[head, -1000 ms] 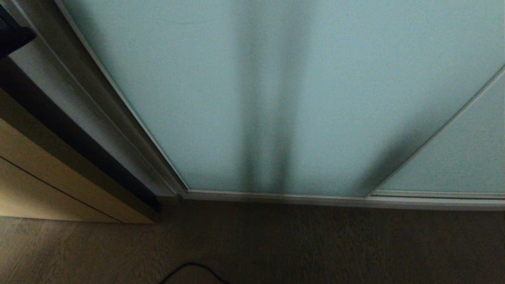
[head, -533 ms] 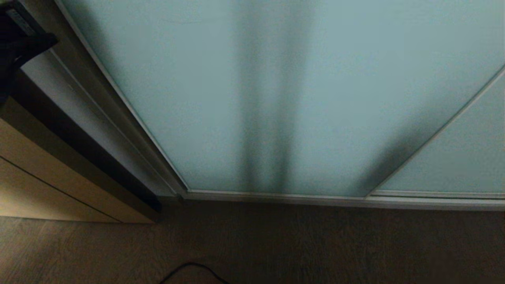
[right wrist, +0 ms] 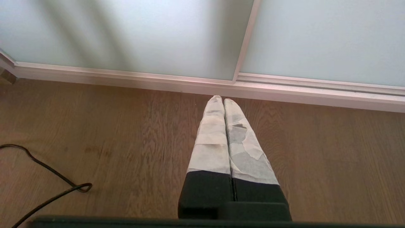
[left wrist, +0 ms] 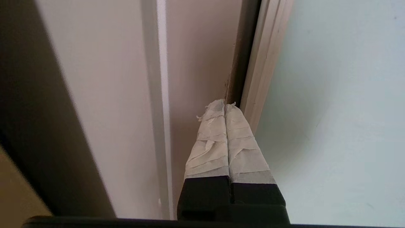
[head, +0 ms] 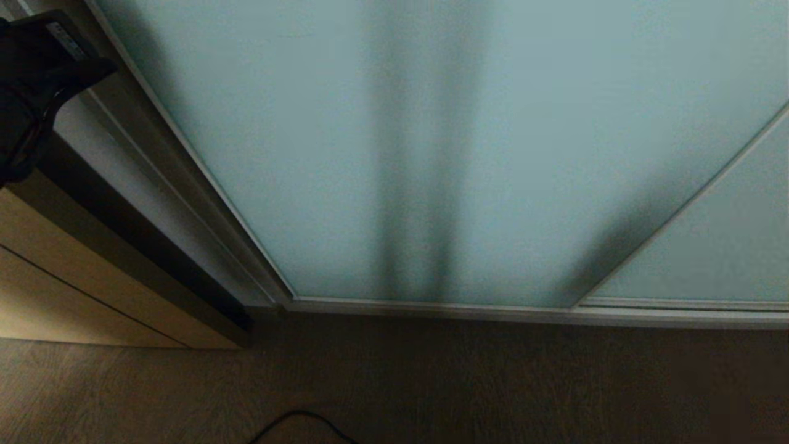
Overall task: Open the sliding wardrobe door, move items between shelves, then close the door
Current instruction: Open the door
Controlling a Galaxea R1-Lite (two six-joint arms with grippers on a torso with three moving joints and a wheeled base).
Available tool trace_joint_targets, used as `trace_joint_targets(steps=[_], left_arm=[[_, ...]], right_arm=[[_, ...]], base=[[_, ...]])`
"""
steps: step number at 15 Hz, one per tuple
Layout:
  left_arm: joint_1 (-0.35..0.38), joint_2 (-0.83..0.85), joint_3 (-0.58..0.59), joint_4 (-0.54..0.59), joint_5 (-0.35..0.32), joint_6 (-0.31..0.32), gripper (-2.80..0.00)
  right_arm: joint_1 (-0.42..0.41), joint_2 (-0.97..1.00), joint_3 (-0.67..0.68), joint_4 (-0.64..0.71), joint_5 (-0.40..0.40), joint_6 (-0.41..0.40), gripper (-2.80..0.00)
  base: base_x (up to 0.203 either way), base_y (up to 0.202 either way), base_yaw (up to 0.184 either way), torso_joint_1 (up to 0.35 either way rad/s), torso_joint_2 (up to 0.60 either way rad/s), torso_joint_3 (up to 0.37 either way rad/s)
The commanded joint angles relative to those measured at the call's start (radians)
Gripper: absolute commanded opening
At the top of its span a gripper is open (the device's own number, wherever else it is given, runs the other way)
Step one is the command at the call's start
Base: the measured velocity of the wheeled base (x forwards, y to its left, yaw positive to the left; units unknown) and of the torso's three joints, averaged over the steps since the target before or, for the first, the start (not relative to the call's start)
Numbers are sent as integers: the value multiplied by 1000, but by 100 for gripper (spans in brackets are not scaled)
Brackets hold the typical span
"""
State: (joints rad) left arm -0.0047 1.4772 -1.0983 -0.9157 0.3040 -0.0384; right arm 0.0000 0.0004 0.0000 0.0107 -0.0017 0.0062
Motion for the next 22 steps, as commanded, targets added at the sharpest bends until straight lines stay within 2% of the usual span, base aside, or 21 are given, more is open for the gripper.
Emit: trace_joint_targets(steps=[1, 4, 10, 14, 16, 22], left_arm=[[-1, 30, -6, -19, 3, 1, -280], [-10, 58, -5, -55, 2, 3, -280], [-81, 70, -12, -57, 4, 8, -280], [-81, 75, -40, -83, 26, 14, -280], [-80, 75, -56, -84, 66, 21, -280], [-77, 92, -70, -104, 74, 28, -280]], right_arm=[[0, 0, 0, 0, 0, 0, -280], [0, 1, 0, 0, 0, 0, -280], [0, 1, 0, 0, 0, 0, -280], [0, 0, 0, 0, 0, 0, -280], [0, 0, 0, 0, 0, 0, -280], [0, 0, 0, 0, 0, 0, -280]], base=[[0, 0, 0, 0, 0, 0], [0, 0, 0, 0, 0, 0], [0, 0, 0, 0, 0, 0], [0, 0, 0, 0, 0, 0], [0, 0, 0, 0, 0, 0], [0, 0, 0, 0, 0, 0]])
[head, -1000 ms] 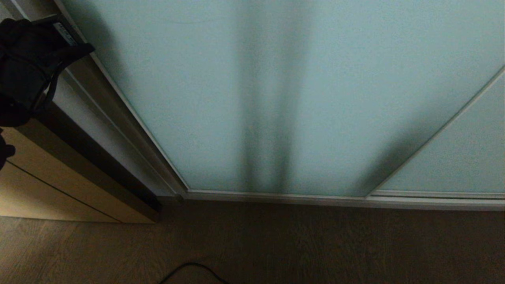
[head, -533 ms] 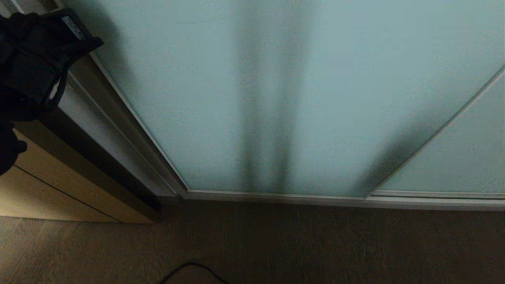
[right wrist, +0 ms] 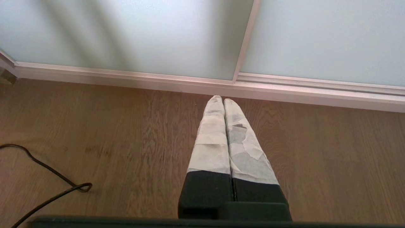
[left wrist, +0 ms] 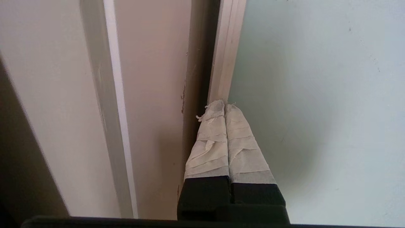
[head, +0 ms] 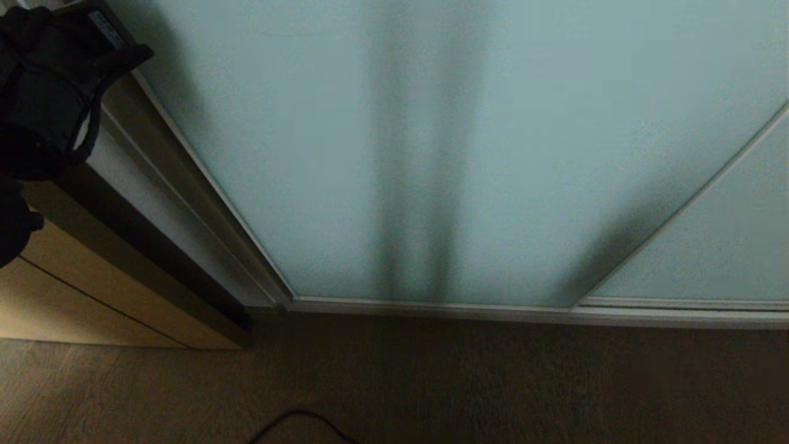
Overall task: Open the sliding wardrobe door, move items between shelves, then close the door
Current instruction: Open the door
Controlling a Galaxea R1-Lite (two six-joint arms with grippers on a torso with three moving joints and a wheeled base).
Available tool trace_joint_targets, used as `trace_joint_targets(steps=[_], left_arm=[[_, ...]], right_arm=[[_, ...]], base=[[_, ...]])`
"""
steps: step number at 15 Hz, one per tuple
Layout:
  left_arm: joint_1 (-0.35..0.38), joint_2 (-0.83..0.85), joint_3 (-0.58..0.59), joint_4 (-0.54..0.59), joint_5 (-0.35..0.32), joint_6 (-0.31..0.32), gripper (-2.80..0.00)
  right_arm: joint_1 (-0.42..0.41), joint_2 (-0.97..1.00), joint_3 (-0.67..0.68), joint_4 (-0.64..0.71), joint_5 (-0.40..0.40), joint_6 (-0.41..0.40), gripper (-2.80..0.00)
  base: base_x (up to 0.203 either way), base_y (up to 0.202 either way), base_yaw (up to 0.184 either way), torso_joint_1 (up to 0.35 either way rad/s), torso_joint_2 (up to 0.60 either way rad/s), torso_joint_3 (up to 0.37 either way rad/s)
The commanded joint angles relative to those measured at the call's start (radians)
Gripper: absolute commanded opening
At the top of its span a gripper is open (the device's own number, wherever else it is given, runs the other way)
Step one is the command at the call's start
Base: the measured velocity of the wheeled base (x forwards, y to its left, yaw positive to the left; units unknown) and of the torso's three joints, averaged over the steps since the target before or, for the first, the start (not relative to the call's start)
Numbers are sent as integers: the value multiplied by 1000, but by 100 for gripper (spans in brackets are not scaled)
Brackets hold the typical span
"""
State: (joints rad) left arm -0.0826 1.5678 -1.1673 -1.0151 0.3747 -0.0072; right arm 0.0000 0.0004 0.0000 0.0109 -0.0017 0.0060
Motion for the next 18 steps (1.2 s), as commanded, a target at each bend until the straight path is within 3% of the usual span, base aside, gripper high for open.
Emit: trace_joint_targets(steps=[1, 7, 12, 18], left_arm=[[3, 12, -9, -13, 6, 15, -280], [24, -22, 19, -27, 7, 17, -280], [7, -150, 198, -27, 9, 16, -280], [9, -117, 138, -25, 9, 14, -280]], right_arm=[[0, 0, 0, 0, 0, 0, -280], [0, 0, 0, 0, 0, 0, -280], [0, 0, 0, 0, 0, 0, -280], [0, 0, 0, 0, 0, 0, -280]], base=[[0, 0, 0, 0, 0, 0], [0, 0, 0, 0, 0, 0], [0, 0, 0, 0, 0, 0], [0, 0, 0, 0, 0, 0]])
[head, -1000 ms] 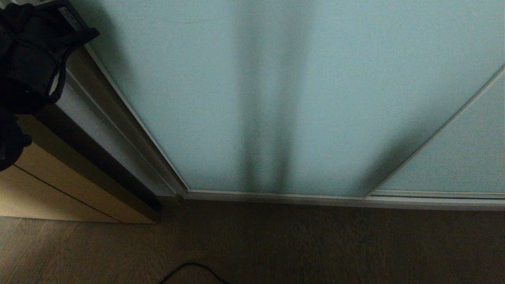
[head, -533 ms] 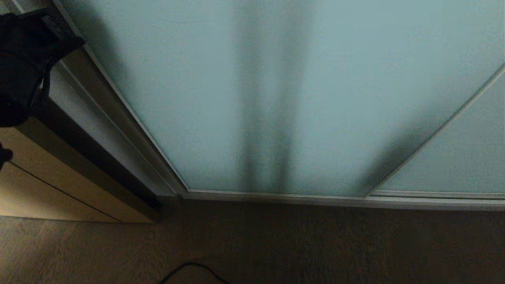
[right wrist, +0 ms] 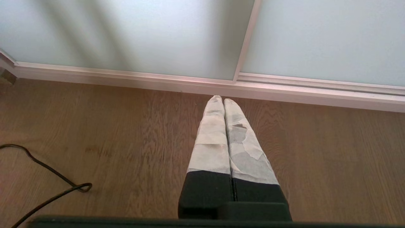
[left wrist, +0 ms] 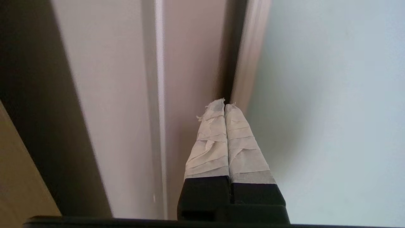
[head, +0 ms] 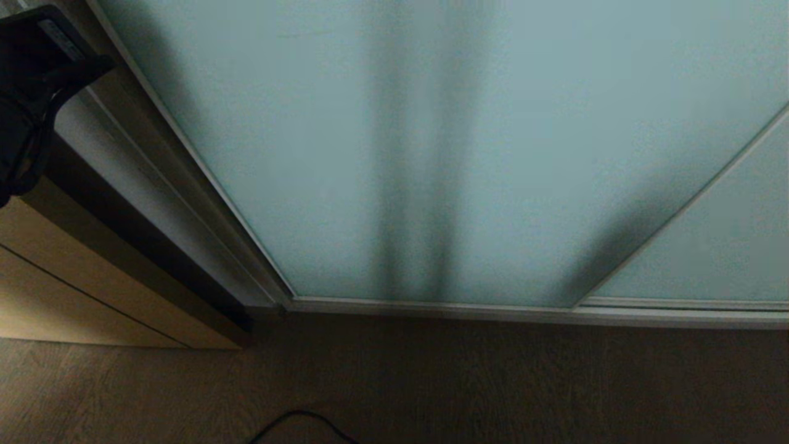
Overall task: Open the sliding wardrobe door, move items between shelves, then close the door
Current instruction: Open the door
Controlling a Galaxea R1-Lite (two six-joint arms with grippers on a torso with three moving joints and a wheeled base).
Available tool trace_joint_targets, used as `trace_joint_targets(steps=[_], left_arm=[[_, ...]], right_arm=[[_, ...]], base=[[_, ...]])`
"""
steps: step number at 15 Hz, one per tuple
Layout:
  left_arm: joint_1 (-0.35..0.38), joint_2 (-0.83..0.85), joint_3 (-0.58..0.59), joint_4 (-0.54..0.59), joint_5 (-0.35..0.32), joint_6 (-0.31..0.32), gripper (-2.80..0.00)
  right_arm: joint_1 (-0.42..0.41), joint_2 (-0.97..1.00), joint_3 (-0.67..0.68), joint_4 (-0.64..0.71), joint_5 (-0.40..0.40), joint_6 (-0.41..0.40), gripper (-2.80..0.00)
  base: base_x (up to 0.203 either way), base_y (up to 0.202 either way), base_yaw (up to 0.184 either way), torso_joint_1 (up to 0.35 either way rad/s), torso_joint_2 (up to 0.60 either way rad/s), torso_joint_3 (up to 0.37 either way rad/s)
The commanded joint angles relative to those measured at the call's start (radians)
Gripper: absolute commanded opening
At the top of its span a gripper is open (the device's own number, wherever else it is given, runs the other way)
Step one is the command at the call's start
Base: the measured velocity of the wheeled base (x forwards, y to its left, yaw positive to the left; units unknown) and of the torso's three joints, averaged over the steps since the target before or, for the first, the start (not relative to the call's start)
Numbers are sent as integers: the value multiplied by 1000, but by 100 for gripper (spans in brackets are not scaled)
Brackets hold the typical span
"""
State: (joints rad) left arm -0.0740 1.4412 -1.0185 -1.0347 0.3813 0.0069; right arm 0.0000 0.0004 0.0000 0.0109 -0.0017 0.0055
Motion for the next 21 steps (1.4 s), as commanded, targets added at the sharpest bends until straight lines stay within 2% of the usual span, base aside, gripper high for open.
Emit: trace_joint_targets(steps=[1, 9, 21], left_arm=[[0, 21, -24, -5, 1, 1, -280], [2, 139, -150, -5, 5, 2, -280], [-4, 219, -203, -8, 11, 1, -280]], right_arm=[[0, 1, 0, 0, 0, 1, -280], [0, 0, 0, 0, 0, 1, -280], [0, 0, 0, 0, 0, 1, -280]], base=[[0, 0, 0, 0, 0, 0], [0, 0, 0, 0, 0, 0], [0, 0, 0, 0, 0, 0]])
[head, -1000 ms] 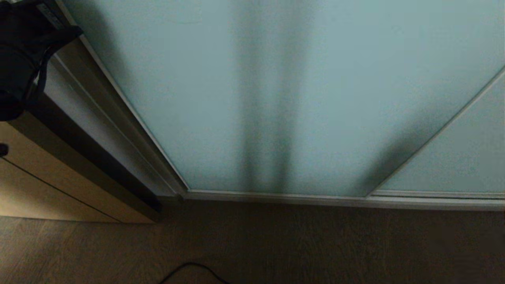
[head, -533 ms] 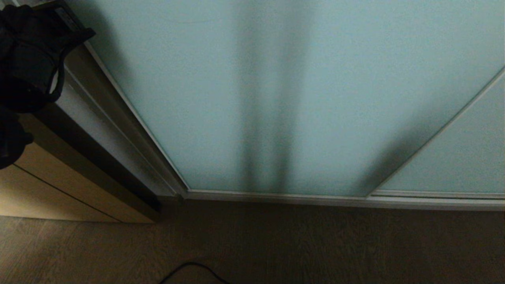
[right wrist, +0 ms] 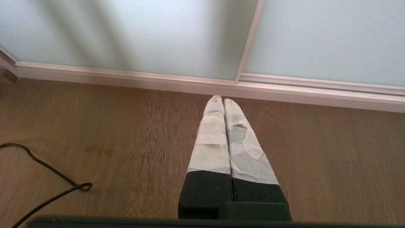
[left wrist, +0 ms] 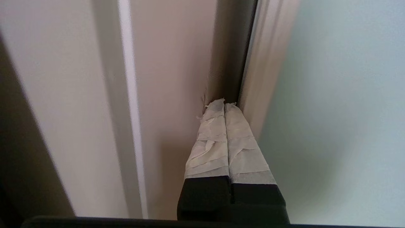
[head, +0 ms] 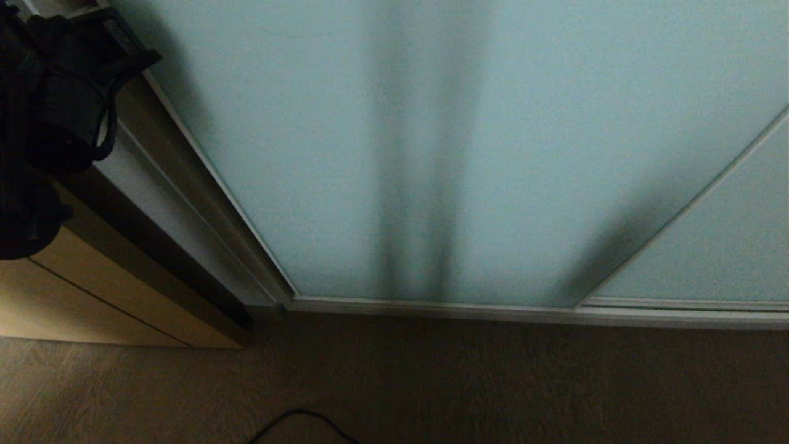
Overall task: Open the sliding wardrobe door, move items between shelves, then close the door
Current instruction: Open the door
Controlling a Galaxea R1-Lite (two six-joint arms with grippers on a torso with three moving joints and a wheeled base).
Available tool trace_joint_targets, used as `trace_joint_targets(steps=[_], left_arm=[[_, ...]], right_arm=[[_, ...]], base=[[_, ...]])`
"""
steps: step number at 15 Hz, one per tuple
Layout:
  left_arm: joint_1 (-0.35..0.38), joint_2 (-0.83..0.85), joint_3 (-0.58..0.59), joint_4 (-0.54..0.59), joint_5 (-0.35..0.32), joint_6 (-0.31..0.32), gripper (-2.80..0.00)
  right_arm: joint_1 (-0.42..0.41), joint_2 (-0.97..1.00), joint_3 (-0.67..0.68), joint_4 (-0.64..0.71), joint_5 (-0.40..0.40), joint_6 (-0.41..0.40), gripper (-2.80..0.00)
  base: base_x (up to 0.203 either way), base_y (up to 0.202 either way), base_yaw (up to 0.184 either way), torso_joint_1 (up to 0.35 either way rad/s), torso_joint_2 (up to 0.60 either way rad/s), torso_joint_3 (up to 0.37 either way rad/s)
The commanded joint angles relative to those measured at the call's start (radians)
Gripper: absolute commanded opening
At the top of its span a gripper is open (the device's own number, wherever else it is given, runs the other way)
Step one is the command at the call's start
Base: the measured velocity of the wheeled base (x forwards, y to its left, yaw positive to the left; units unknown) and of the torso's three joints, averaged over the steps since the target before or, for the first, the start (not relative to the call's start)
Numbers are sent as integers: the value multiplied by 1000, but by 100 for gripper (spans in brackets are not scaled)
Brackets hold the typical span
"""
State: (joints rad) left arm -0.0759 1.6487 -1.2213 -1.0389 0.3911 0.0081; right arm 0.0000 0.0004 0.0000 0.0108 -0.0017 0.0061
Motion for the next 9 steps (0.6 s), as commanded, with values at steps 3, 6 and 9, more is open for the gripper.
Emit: trace_joint_targets(steps=[3, 6, 9], left_arm=[[-26, 13, -1, -3, 0, 3, -280], [-61, 20, -3, -3, 0, 3, -280], [-111, 24, -4, -3, 2, 4, -280]], right_arm=[[0, 0, 0, 0, 0, 0, -280], [0, 0, 0, 0, 0, 0, -280], [0, 0, 0, 0, 0, 0, -280]], base=[[0, 0, 0, 0, 0, 0], [0, 0, 0, 0, 0, 0], [0, 0, 0, 0, 0, 0]])
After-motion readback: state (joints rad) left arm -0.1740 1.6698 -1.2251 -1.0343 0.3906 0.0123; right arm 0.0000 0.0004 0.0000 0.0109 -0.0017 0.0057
